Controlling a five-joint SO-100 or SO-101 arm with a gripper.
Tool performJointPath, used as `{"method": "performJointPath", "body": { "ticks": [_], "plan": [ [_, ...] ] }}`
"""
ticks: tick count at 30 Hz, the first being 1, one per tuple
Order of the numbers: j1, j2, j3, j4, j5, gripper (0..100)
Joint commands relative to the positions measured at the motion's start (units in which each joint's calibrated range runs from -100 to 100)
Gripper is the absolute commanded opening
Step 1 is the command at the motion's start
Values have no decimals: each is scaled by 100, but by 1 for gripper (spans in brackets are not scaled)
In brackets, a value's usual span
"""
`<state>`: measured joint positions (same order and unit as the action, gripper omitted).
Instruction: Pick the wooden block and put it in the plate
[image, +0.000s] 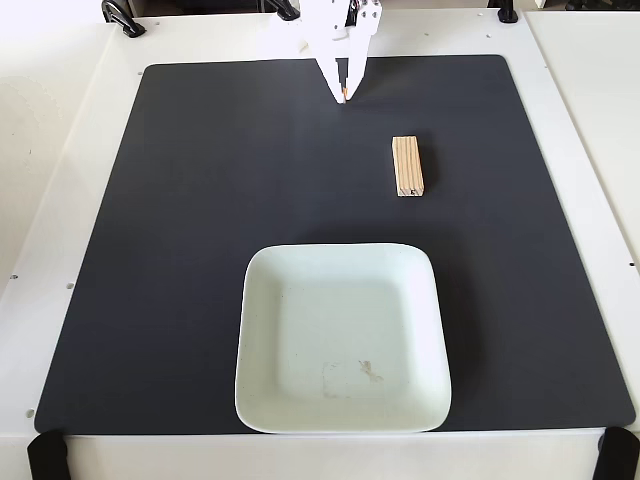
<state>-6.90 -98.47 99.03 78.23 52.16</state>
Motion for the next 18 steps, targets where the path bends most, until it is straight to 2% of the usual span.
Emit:
{"method": "performJointPath", "body": {
  "ticks": [1, 18],
  "plan": [
    [41, 25, 34, 47, 26, 1],
    [-194, 42, -227, 100, 5, 1]
  ]
}}
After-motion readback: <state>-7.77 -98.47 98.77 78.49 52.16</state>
